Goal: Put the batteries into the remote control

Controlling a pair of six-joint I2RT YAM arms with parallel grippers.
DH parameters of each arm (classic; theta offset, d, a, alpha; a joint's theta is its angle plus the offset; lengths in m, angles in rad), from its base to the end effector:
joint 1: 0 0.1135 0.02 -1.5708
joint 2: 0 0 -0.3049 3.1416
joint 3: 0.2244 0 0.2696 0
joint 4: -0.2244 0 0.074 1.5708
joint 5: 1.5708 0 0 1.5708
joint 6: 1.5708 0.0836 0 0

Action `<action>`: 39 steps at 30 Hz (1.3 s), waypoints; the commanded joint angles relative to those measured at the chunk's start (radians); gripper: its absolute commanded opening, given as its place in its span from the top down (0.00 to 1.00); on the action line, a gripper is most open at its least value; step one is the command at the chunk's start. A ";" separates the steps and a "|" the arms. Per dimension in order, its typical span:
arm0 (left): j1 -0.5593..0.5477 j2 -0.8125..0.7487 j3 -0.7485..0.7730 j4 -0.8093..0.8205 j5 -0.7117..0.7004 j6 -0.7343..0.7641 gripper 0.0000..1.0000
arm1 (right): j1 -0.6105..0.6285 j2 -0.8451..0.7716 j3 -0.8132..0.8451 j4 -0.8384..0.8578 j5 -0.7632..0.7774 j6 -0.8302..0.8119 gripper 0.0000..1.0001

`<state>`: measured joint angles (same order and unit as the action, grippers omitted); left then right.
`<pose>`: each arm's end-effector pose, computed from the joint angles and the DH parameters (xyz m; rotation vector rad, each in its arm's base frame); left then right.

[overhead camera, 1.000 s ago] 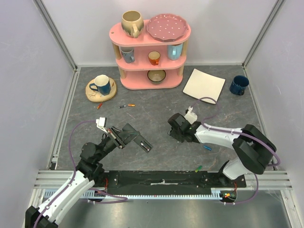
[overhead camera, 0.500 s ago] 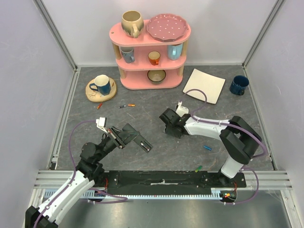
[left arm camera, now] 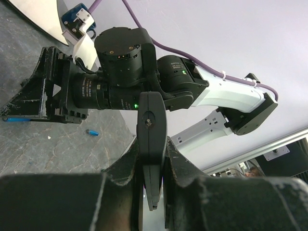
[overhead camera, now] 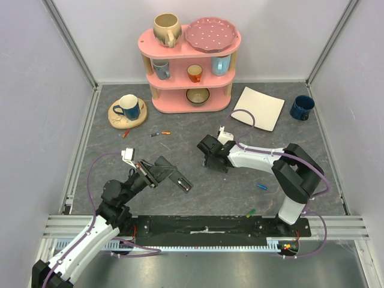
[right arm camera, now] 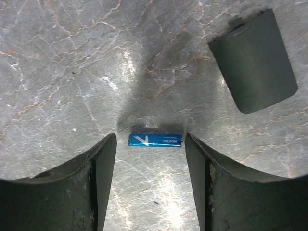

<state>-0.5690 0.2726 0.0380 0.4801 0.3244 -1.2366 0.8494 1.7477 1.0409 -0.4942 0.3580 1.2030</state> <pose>0.1075 -0.1004 0.2301 -0.1985 1.5538 -1.6977 0.2647 0.2566 0.1466 0.5528 2.5856 0.1750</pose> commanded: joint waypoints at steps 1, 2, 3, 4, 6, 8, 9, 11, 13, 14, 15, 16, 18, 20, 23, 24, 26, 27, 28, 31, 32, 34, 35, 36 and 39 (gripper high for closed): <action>0.000 0.004 -0.130 0.037 0.031 0.008 0.98 | 0.007 0.021 0.013 -0.118 0.041 -0.038 0.33; 0.000 0.002 -0.128 0.037 0.033 0.009 0.98 | 0.013 -0.006 0.028 -0.124 0.050 -0.057 0.33; 0.000 0.004 -0.130 0.037 0.034 0.009 0.98 | 0.014 -0.023 0.036 -0.139 0.074 -0.069 0.33; 0.000 0.002 -0.128 0.035 0.036 0.009 0.98 | 0.017 -0.045 0.042 -0.141 0.085 -0.091 0.32; -0.002 0.000 -0.128 0.035 0.035 0.009 0.98 | 0.020 -0.102 0.057 -0.148 0.102 -0.176 0.31; 0.000 0.000 -0.127 0.035 0.033 0.011 0.98 | 0.020 -0.157 0.064 -0.127 0.107 -0.331 0.30; 0.000 -0.001 -0.128 0.035 0.031 0.011 0.98 | 0.019 -0.169 0.062 -0.095 0.098 -0.402 0.30; 0.000 -0.003 -0.128 0.035 0.030 0.014 0.98 | 0.019 -0.191 0.059 -0.089 0.113 -0.500 0.30; 0.000 -0.004 -0.130 0.035 0.030 0.012 0.98 | 0.019 -0.195 0.041 -0.041 0.073 -0.669 0.30; 0.000 -0.007 -0.132 0.034 0.030 0.012 0.98 | 0.019 -0.203 0.012 -0.026 0.056 -0.709 0.30; 0.000 -0.010 -0.135 0.031 0.027 0.012 0.98 | 0.017 -0.206 -0.005 0.014 0.032 -0.790 0.30; 0.000 -0.010 -0.133 0.028 0.027 0.012 0.98 | 0.017 -0.212 -0.025 0.040 0.003 -0.831 0.31; 0.000 -0.012 -0.136 0.026 0.021 0.012 0.98 | 0.017 -0.220 -0.067 0.089 -0.059 -0.879 0.35; 0.000 -0.012 -0.136 0.023 0.016 0.012 0.98 | 0.017 -0.212 -0.085 0.114 -0.111 -0.965 0.39; 0.000 -0.004 -0.135 0.022 0.013 0.019 0.98 | 0.019 -0.194 -0.082 0.132 -0.163 -1.045 0.42; 0.000 -0.001 -0.135 0.022 0.015 0.019 0.98 | 0.017 -0.191 -0.079 0.134 -0.171 -1.059 0.43; 0.000 0.010 -0.133 0.022 0.015 0.020 0.98 | 0.017 -0.180 -0.068 0.138 -0.171 -1.088 0.43; 0.000 0.013 -0.130 0.022 0.016 0.022 0.98 | 0.017 -0.174 -0.064 0.137 -0.174 -1.096 0.44; 0.000 0.014 -0.130 0.022 0.016 0.023 0.98 | 0.017 -0.168 -0.058 0.135 -0.178 -1.105 0.44; 0.000 0.017 -0.128 0.022 0.016 0.025 0.98 | 0.017 -0.114 -0.041 0.118 -0.186 -1.129 0.45; 0.000 0.016 -0.128 0.022 0.016 0.025 0.98 | 0.014 -0.103 -0.038 0.109 -0.186 -1.134 0.46; 0.000 0.017 -0.130 0.020 0.016 0.025 0.98 | 0.013 -0.083 -0.045 0.111 -0.197 -1.135 0.47; 0.000 0.016 -0.133 0.020 0.016 0.025 0.98 | 0.010 -0.080 -0.056 0.111 -0.198 -1.132 0.47; 0.000 0.016 -0.135 0.020 0.016 0.025 0.98 | 0.008 -0.079 -0.064 0.117 -0.202 -1.128 0.48; 0.000 0.014 -0.139 0.020 0.013 0.023 0.98 | 0.002 -0.076 -0.087 0.126 -0.208 -1.119 0.50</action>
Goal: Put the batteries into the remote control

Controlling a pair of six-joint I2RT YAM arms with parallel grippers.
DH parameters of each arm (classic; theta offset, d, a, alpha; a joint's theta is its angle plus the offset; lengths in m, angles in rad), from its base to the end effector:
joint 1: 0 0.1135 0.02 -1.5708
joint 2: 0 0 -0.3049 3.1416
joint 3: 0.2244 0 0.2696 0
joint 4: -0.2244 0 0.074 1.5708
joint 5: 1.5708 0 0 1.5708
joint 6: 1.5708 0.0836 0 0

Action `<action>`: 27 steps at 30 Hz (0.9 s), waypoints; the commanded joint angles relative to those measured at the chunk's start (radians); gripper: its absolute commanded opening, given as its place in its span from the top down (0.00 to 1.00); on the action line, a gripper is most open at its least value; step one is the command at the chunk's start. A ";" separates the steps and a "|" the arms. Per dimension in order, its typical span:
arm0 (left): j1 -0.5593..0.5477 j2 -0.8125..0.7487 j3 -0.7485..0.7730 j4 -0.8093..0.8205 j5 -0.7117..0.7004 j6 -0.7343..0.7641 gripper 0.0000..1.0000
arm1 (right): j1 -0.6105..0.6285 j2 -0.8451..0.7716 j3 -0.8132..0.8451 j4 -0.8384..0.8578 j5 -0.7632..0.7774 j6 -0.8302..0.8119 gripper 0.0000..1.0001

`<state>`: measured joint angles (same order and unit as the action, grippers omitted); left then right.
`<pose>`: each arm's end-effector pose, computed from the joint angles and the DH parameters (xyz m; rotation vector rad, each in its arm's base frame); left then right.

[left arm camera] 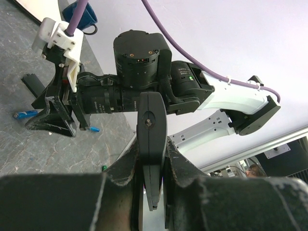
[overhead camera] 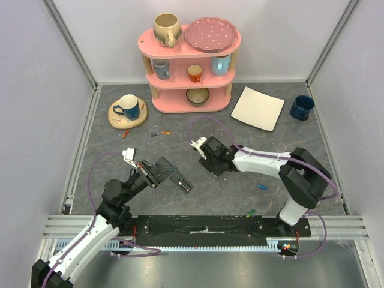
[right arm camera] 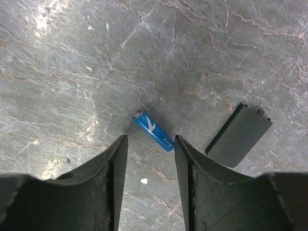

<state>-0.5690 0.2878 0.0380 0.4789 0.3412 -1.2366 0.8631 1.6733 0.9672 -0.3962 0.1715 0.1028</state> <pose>0.1079 -0.1022 0.2279 -0.1903 1.5779 -1.7022 0.2453 0.2648 0.1524 -0.9319 2.4786 0.0918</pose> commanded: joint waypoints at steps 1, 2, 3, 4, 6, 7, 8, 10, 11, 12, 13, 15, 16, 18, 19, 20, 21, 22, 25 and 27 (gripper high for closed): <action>0.000 -0.001 -0.141 0.021 -0.005 0.023 0.98 | -0.015 -0.003 -0.019 0.028 -0.024 -0.017 0.52; 0.000 0.002 -0.139 0.023 -0.005 0.023 0.98 | -0.021 -0.003 -0.021 0.031 -0.036 -0.014 0.53; 0.000 0.004 -0.138 0.021 -0.007 0.023 0.98 | -0.022 -0.003 -0.022 0.031 -0.040 -0.008 0.54; 0.000 0.007 -0.139 0.021 -0.007 0.025 0.98 | -0.024 -0.001 -0.025 0.031 -0.038 -0.003 0.55; 0.000 0.010 -0.136 0.026 -0.008 0.026 0.98 | -0.030 -0.001 -0.028 0.034 -0.058 0.005 0.58; -0.002 0.013 -0.139 0.027 -0.010 0.026 0.98 | -0.032 -0.003 -0.030 0.036 -0.063 0.017 0.59; 0.000 0.016 -0.138 0.029 -0.008 0.026 0.98 | -0.032 -0.001 -0.035 0.040 -0.069 0.020 0.61; 0.000 0.016 -0.139 0.030 -0.008 0.025 0.98 | -0.032 -0.001 -0.039 0.042 -0.084 0.038 0.62; 0.000 0.017 -0.141 0.032 -0.008 0.025 0.98 | -0.030 -0.001 -0.041 0.048 -0.090 0.043 0.62; 0.000 0.016 -0.142 0.032 -0.010 0.026 0.98 | -0.032 -0.001 -0.044 0.051 -0.104 0.049 0.63; 0.000 0.016 -0.142 0.032 -0.007 0.025 0.98 | -0.032 -0.003 -0.047 0.053 -0.110 0.054 0.64; 0.000 0.016 -0.144 0.032 -0.010 0.023 0.98 | -0.032 -0.006 -0.053 0.057 -0.122 0.069 0.65; 0.000 0.017 -0.145 0.032 -0.010 0.023 0.98 | -0.032 -0.012 -0.058 0.057 -0.133 0.077 0.65; 0.000 0.019 -0.144 0.032 -0.011 0.025 0.98 | -0.030 -0.020 -0.061 0.057 -0.147 0.089 0.65; 0.000 0.019 -0.145 0.032 -0.011 0.025 0.98 | -0.032 -0.027 -0.064 0.054 -0.148 0.095 0.65; 0.000 0.019 -0.145 0.032 -0.013 0.023 0.98 | -0.032 -0.030 -0.062 0.043 -0.144 0.094 0.65; 0.000 0.024 -0.147 0.035 -0.014 0.025 0.98 | -0.032 -0.030 -0.059 0.034 -0.136 0.094 0.65; 0.000 0.024 -0.147 0.036 -0.013 0.025 0.98 | -0.032 -0.026 -0.053 0.024 -0.119 0.089 0.65; 0.000 0.033 -0.145 0.044 -0.013 0.026 0.98 | -0.032 -0.020 -0.050 -0.015 -0.107 0.071 0.65; 0.000 0.033 -0.148 0.049 -0.013 0.023 0.98 | -0.033 -0.015 -0.054 -0.030 -0.102 0.066 0.66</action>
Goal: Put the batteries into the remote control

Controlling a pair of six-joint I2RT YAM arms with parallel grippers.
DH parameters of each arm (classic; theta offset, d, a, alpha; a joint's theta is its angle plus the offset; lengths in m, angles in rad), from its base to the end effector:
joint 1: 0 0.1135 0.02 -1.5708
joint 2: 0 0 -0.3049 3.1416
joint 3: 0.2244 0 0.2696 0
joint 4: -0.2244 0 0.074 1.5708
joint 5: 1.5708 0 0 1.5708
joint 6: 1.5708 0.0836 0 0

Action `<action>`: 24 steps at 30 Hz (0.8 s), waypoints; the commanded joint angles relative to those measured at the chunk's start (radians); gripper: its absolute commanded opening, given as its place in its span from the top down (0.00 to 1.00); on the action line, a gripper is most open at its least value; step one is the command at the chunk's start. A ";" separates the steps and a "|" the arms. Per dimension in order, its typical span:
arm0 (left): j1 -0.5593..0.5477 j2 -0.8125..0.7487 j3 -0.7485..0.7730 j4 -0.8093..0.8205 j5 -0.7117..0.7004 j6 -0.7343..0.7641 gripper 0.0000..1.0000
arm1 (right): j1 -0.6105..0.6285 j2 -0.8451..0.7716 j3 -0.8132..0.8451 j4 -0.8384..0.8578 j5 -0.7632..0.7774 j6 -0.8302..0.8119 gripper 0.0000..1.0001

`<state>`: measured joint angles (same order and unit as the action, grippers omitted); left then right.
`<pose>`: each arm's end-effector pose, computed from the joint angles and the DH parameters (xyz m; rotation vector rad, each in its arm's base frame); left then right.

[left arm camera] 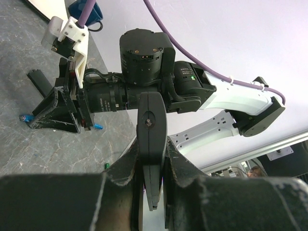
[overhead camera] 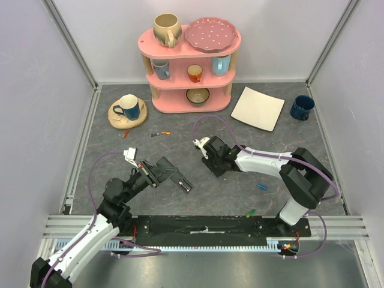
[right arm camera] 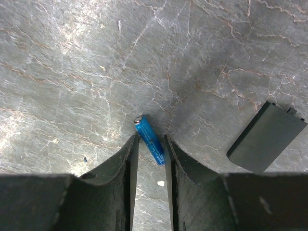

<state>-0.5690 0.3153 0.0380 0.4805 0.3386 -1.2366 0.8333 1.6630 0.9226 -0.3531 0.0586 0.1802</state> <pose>0.1106 -0.1037 0.2246 -0.2049 1.6043 -1.6924 0.2423 0.2594 0.1442 -0.8433 2.5498 0.2483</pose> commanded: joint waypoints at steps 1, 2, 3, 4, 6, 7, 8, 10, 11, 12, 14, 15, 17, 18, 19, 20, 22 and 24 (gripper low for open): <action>0.000 0.005 -0.150 0.049 -0.010 0.022 0.98 | -0.002 -0.003 -0.014 -0.075 0.010 -0.015 0.68; 0.000 0.005 -0.153 0.049 -0.010 0.022 0.98 | -0.002 -0.002 -0.018 -0.076 0.009 -0.013 0.69; 0.000 0.007 -0.151 0.049 -0.010 0.022 0.98 | -0.002 0.001 -0.019 -0.076 0.009 -0.010 0.71; 0.000 0.005 -0.155 0.049 -0.010 0.020 0.98 | -0.002 0.004 -0.018 -0.076 0.010 0.001 0.74; 0.000 0.004 -0.153 0.050 -0.015 0.022 0.98 | -0.002 0.017 -0.013 -0.073 0.010 0.019 0.78; 0.000 0.007 -0.153 0.050 -0.010 0.022 0.98 | -0.003 0.021 -0.002 -0.073 0.014 0.042 0.82; 0.000 0.005 -0.151 0.050 -0.012 0.022 0.98 | -0.003 0.026 0.002 -0.069 0.024 0.060 0.84; 0.000 0.008 -0.151 0.050 -0.010 0.022 0.98 | -0.005 0.040 0.018 -0.064 0.046 0.096 0.90; 0.000 0.007 -0.148 0.050 -0.010 0.022 0.98 | -0.003 0.044 0.022 -0.058 0.059 0.140 0.92; 0.000 0.008 -0.150 0.050 -0.010 0.022 0.98 | -0.003 0.050 0.025 -0.055 0.070 0.156 0.93; 0.000 0.008 -0.150 0.050 -0.009 0.022 0.98 | -0.003 0.058 0.039 -0.049 0.081 0.189 0.92; 0.000 0.005 -0.148 0.050 -0.012 0.022 0.98 | -0.005 0.064 0.044 -0.047 0.078 0.194 0.90; 0.000 0.005 -0.147 0.049 -0.006 0.023 0.98 | -0.005 0.066 0.048 -0.046 0.069 0.197 0.82; 0.000 0.004 -0.147 0.047 -0.006 0.022 0.98 | -0.005 0.061 0.048 -0.049 0.069 0.196 0.78; 0.000 0.004 -0.147 0.046 -0.006 0.022 0.98 | -0.005 0.058 0.044 -0.049 0.067 0.194 0.76; 0.000 0.004 -0.148 0.044 -0.006 0.023 0.98 | -0.005 0.055 0.042 -0.050 0.066 0.189 0.73; 0.000 0.004 -0.148 0.044 -0.007 0.023 0.98 | -0.003 0.044 0.035 -0.063 0.067 0.183 0.68; 0.000 0.005 -0.145 0.044 -0.007 0.023 0.98 | -0.003 0.037 0.029 -0.069 0.067 0.177 0.63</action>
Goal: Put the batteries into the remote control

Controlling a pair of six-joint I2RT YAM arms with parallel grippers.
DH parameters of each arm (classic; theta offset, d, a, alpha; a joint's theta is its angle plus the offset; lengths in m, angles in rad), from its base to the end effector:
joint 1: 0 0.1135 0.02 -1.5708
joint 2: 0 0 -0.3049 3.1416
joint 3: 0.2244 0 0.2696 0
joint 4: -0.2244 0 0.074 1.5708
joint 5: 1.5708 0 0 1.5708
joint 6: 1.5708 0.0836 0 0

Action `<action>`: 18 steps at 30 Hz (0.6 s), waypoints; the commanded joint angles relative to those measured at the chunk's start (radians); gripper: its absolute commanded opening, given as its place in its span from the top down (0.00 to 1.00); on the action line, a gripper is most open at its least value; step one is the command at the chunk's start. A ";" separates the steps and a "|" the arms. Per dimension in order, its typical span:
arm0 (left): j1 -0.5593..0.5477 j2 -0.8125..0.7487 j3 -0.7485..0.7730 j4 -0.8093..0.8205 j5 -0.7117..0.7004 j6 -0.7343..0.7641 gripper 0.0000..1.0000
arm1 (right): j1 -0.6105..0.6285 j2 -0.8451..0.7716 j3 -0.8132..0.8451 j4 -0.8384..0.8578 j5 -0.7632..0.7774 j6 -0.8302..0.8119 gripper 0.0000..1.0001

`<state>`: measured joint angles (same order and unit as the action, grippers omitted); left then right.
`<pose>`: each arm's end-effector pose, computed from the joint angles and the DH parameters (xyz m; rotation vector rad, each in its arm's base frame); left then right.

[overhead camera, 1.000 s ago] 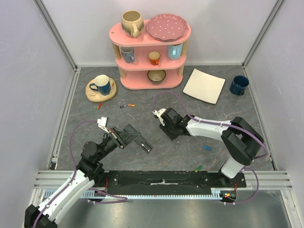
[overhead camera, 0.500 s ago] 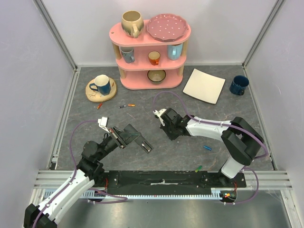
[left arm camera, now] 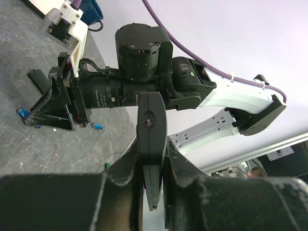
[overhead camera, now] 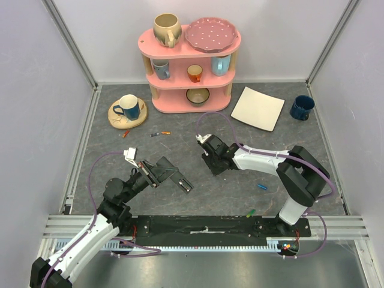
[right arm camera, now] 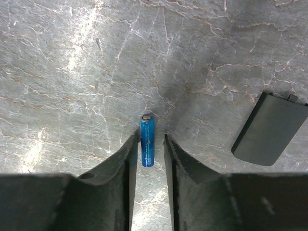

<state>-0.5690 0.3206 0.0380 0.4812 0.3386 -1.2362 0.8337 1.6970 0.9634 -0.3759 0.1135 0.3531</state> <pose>0.1111 -0.1040 0.2241 -0.2067 1.6091 -1.6906 0.2515 0.2629 0.1439 -0.6049 2.6193 0.2264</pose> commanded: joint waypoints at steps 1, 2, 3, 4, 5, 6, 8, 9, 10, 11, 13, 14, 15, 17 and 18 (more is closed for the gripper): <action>0.000 0.001 -0.145 0.043 -0.009 0.023 0.98 | -0.004 0.000 -0.015 -0.052 0.014 0.001 0.62; 0.000 0.002 -0.145 0.045 -0.009 0.024 0.98 | -0.004 -0.008 -0.017 -0.055 0.017 0.001 0.61; 0.000 0.005 -0.145 0.045 -0.009 0.026 0.98 | -0.005 -0.013 -0.023 -0.058 0.017 0.000 0.60; 0.000 0.009 -0.142 0.046 -0.009 0.026 0.98 | -0.004 -0.016 -0.026 -0.063 0.015 -0.002 0.60; 0.000 0.009 -0.141 0.046 -0.007 0.027 0.98 | -0.004 -0.022 -0.029 -0.064 0.015 -0.002 0.60; 0.000 0.011 -0.142 0.049 -0.007 0.027 0.98 | -0.004 -0.026 -0.034 -0.066 0.015 -0.005 0.60; 0.000 0.018 -0.141 0.054 -0.006 0.027 0.98 | -0.004 -0.033 -0.038 -0.072 0.012 -0.005 0.62; 0.000 0.020 -0.139 0.056 -0.007 0.029 0.98 | -0.004 -0.034 -0.043 -0.073 0.006 -0.005 0.62; 0.000 0.021 -0.139 0.057 -0.006 0.027 0.98 | -0.004 -0.036 -0.045 -0.077 0.005 -0.008 0.63; 0.000 0.024 -0.141 0.057 -0.004 0.027 0.98 | -0.005 -0.037 -0.046 -0.077 0.003 -0.011 0.64; -0.002 0.026 -0.141 0.060 -0.006 0.027 0.98 | -0.004 -0.039 -0.051 -0.080 0.003 -0.011 0.66; 0.000 0.028 -0.139 0.060 -0.006 0.027 0.98 | -0.004 -0.036 -0.052 -0.081 0.002 -0.017 0.66; 0.000 0.026 -0.141 0.063 -0.006 0.027 0.98 | -0.004 -0.034 -0.051 -0.081 0.002 -0.017 0.67; 0.000 0.029 -0.139 0.063 -0.004 0.027 0.98 | -0.004 -0.025 -0.049 -0.081 -0.001 -0.019 0.69; 0.000 0.029 -0.138 0.063 -0.004 0.027 0.98 | -0.005 -0.022 -0.043 -0.086 -0.002 -0.019 0.71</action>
<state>-0.5690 0.3462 0.0380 0.4873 0.3386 -1.2362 0.8330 1.6684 0.9360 -0.3977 0.1097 0.3485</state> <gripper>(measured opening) 0.205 0.320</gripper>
